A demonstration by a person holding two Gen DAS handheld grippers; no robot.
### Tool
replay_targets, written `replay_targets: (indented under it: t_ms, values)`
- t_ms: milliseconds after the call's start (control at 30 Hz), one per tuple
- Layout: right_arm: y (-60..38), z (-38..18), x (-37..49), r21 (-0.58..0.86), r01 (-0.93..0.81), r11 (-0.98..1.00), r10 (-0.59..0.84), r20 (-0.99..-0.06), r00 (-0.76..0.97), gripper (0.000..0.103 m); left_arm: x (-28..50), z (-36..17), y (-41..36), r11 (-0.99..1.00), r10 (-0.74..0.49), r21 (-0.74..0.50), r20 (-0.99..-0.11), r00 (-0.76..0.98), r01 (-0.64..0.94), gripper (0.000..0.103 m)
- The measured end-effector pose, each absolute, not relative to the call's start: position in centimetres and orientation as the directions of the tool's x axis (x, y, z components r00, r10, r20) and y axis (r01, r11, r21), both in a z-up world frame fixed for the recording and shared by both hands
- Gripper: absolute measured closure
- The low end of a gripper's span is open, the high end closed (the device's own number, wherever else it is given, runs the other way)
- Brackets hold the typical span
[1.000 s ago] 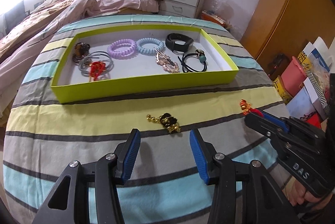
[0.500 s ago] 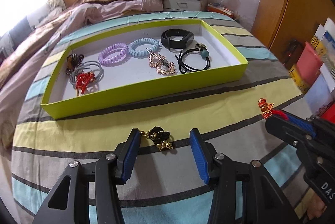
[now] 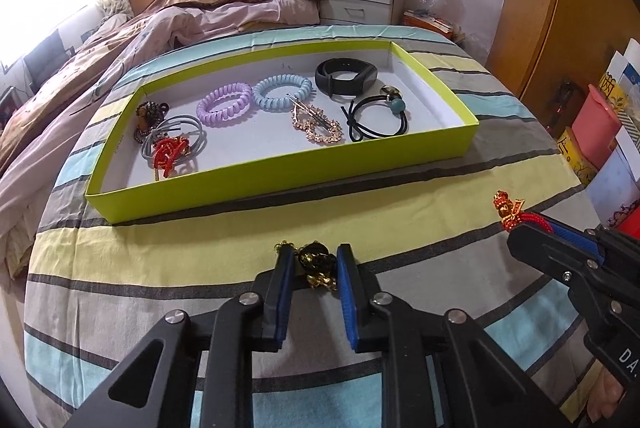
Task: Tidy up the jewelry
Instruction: 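Carry the black charm in the left tool into the box while the right tool carries the tassel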
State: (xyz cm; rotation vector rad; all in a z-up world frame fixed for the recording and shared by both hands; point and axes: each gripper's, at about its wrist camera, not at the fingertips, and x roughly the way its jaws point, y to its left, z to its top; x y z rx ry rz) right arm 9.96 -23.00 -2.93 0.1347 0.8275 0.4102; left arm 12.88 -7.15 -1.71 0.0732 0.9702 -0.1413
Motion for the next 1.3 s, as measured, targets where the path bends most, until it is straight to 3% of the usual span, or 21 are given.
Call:
replay_targets:
  t_ms: [1300]
  values:
    - [-20.9, 0.2, 11.8, 0.189, -0.289, 0.939, 0.338, -0.668, 0.662, 0.09, 13.7, 3.3, -2.0, 0.975, -0.214, -0.121, -0.746, 0.631, 0.188, 0.086]
